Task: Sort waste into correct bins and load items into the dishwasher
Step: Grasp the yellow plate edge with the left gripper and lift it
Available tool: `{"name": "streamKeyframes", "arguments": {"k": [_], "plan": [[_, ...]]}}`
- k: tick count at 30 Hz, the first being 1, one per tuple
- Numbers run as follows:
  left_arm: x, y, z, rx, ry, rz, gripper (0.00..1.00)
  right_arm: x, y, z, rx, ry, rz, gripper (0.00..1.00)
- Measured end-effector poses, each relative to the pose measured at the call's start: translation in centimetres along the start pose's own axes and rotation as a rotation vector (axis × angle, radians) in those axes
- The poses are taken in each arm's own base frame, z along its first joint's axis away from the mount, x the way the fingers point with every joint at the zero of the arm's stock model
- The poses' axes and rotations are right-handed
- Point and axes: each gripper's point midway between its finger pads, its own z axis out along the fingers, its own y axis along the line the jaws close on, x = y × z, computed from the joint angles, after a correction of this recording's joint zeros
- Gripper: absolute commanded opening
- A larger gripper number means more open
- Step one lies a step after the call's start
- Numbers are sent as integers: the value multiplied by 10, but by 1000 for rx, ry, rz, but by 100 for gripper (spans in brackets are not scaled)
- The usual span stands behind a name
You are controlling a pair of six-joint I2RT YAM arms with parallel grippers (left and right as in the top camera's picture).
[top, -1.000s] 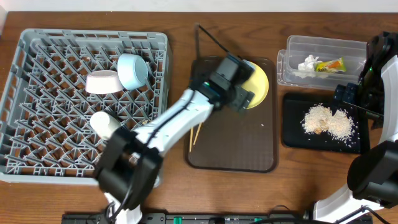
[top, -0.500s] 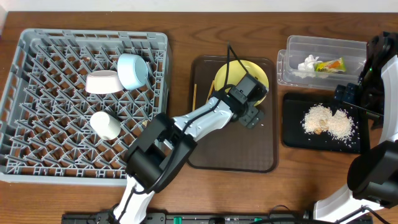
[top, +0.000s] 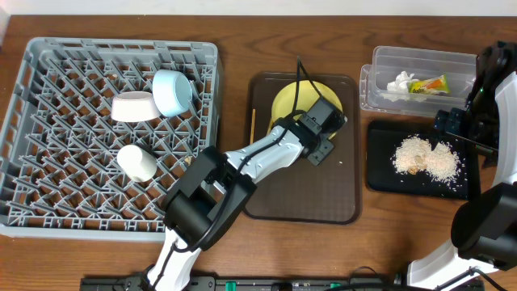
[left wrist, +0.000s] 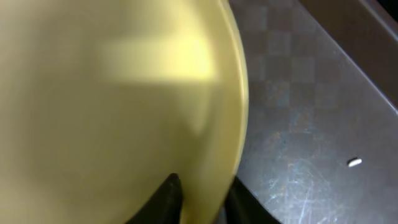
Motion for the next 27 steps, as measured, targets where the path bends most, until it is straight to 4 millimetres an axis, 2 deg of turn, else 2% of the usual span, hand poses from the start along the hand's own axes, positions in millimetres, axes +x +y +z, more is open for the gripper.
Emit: {"name": "streamKeyframes", "arguments": {"k": [1,3,5,14,17,20,21,22,27], "plan": [[0,-1,0,1,0,1,19,0,0,0,0,0,0,99],[0,-1,-1,1,0,-1,9,0,0,0,0,0,0,99],[-2,0,-3,0,-5,4,6,0,0,0,0,0,0,99],[-3,-3,-9,2,-7,10,6,0,0,0,0,0,0,99],[-7,-7,-18,7,-19,17,6,0,0,0,0,0,0,99],[-18,-11,-40,13,-57,18,6,0,0,0,0,0,0,99],[-26,-11,-57,15,-87,19,6,0,0,0,0,0,0,99],[-29,-12,-64,15,-99,19,6,0,0,0,0,0,0,99],[-53,-11,-142,23,-225,14,6,0,0,0,0,0,0,99]]}}
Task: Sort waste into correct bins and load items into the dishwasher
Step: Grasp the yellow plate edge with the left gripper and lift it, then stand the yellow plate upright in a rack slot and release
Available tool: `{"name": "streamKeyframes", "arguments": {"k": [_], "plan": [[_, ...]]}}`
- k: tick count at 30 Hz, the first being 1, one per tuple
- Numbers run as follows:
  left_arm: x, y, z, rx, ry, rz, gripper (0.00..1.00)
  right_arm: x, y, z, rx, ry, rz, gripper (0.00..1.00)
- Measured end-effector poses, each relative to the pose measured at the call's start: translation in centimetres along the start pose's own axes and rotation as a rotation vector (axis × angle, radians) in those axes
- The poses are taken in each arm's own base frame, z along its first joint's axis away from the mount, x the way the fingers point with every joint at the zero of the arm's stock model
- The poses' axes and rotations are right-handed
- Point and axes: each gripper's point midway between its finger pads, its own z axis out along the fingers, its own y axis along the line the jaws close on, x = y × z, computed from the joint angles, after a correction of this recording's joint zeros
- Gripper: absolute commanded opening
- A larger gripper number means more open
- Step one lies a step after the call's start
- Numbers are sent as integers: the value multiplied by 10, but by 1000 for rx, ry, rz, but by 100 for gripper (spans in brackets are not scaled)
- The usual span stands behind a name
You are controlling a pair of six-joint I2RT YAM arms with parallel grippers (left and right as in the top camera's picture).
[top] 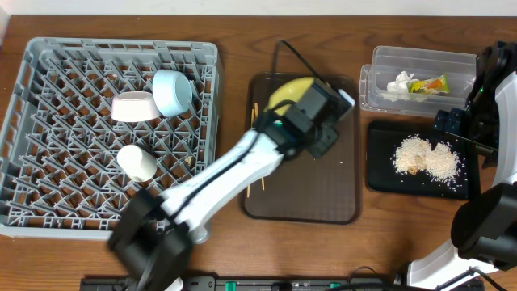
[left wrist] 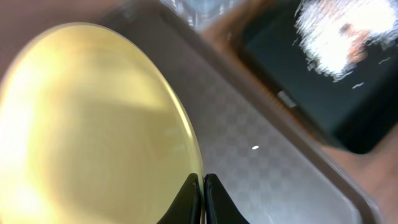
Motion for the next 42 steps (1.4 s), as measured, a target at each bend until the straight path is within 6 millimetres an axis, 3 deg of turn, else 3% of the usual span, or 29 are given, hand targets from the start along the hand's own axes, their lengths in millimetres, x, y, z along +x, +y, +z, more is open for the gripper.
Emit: {"name": "streamKeyframes", "arguments": {"k": [5,10,23,35,38,42], "plan": [[-25,25,-65,-21,-116,-46,6,0,0,0,0,0,0,99],[-29,60,-100,-7,-176,-131,6,0,0,0,0,0,0,99],[-15,129,-128,80,-223,-408,6,0,0,0,0,0,0,99],[-7,215,-184,200,-420,-664,6,0,0,0,0,0,0,99],[-1,231,-185,259,-437,-732,6,0,0,0,0,0,0,99],[11,244,-170,350,-418,-821,6,0,0,0,0,1,0,99]]}}
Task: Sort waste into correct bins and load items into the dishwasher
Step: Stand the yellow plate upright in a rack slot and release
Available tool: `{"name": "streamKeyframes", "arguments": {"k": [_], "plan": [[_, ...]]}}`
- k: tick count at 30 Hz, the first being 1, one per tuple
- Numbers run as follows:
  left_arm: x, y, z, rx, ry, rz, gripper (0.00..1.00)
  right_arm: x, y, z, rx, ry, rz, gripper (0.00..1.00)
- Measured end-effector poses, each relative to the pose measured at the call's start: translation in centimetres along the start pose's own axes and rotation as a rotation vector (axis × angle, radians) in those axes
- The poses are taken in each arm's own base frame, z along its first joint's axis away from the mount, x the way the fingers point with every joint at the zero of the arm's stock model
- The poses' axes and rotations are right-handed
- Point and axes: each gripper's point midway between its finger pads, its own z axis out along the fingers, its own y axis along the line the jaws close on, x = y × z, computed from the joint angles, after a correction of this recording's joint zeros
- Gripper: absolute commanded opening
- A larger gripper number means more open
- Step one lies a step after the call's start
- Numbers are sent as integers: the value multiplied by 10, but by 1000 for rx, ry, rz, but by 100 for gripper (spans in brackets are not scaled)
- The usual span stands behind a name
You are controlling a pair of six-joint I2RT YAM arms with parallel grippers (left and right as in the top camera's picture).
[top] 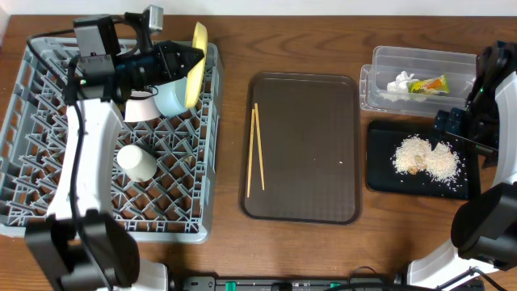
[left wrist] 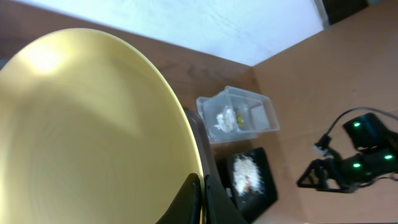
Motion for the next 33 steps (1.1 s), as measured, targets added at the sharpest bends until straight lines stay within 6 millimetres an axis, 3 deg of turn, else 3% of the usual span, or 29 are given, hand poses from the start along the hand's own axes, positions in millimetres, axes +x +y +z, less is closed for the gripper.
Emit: {"name": "streamKeyframes", "arguments": {"k": [9,16,18,23,24,27,33], "plan": [[9,29,14,81,64,-165,6,0,0,0,0,0,0,99],[6,44,17,15,45,-175,7,0,0,0,1,1,0,100],[5,52,17,-29,30,-173,14,0,0,0,0,1,0,99],[2,68,16,-120,4,-174,69,0,0,0,0,2,0,99],[2,69,16,-126,1,-173,74,0,0,0,0,2,0,99],[3,73,15,-145,1,-182,81,1,0,0,1,3,0,99],[9,75,14,-164,16,-208,85,1,0,0,1,4,-1,99]]}}
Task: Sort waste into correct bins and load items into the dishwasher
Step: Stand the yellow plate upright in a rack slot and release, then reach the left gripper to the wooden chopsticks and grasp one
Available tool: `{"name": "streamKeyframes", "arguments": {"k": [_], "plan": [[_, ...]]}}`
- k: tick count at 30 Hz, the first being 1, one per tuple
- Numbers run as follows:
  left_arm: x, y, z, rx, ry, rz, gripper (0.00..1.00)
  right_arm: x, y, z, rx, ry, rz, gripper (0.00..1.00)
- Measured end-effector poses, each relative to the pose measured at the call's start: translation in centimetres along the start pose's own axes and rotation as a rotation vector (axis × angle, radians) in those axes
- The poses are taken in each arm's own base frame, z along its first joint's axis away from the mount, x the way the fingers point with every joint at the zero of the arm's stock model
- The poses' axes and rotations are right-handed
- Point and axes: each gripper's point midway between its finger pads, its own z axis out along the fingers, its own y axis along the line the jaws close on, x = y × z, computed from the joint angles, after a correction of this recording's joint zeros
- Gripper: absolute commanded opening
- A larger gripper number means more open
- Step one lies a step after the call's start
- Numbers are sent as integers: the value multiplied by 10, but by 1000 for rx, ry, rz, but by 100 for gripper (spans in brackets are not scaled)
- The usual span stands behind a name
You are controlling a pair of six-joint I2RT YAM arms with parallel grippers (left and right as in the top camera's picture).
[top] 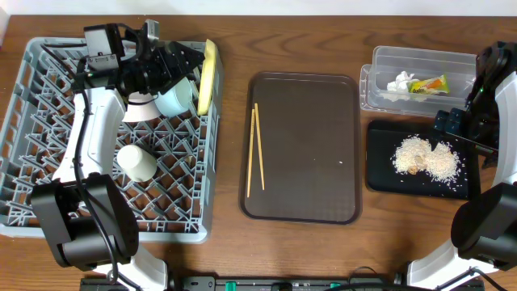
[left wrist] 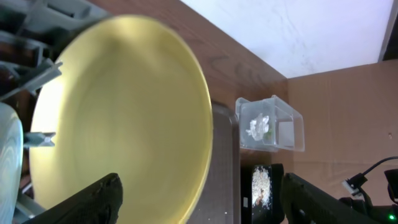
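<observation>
The yellow plate (top: 207, 77) stands on edge in the right-hand slots of the grey dish rack (top: 48, 202). In the left wrist view the plate (left wrist: 118, 124) fills the frame, free of both fingers. My left gripper (top: 187, 65) is just left of it and open wide, with its dark fingertips (left wrist: 87, 202) far apart. Two chopsticks (top: 257, 149) lie on the brown tray (top: 315, 194). My right gripper (top: 452, 121) hangs over the black tray's far edge; its jaws are not readable.
In the rack sit a light blue bowl (top: 174, 97), a white bowl (top: 136, 108) and a white cup (top: 137, 162). A clear bin (top: 420, 61) with wrappers stands at the back right. The black tray (top: 380, 174) holds food crumbs (top: 424, 158).
My left gripper was shut on the yellow plate above the rack's far right corner. Now it is open and the plate stands by itself in the rack's right edge.
My left gripper was shut on the plate's rim while it lay on the brown tray. Then the plate was tilted up off the tray, uncovering the chopsticks. Then it was held over the rack, and now it stands there released. The right arm has not moved.
</observation>
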Motion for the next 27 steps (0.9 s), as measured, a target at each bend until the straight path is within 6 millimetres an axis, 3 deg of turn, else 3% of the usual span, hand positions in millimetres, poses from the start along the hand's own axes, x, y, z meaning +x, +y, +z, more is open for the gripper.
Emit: {"name": "streamKeyframes", "arguments": {"k": [4,8,11,14,19,27], "plan": [[-1,-9,-9,-9,-20,39,88,0,0,0,0,0,0,99],[-1,-44,-38,-37,-88,134,88,0,0,0,0,-1,0,99],[16,-74,-54,-98,-113,227,89,-1,0,0,-1,-5,1,99],[44,-93,-55,-197,-95,315,89,-2,0,0,-1,-7,1,99],[93,-89,-27,-382,29,402,89,-2,0,0,-2,-7,1,99],[159,-69,41,-531,238,447,89,-2,1,0,-4,-6,1,99]]}}
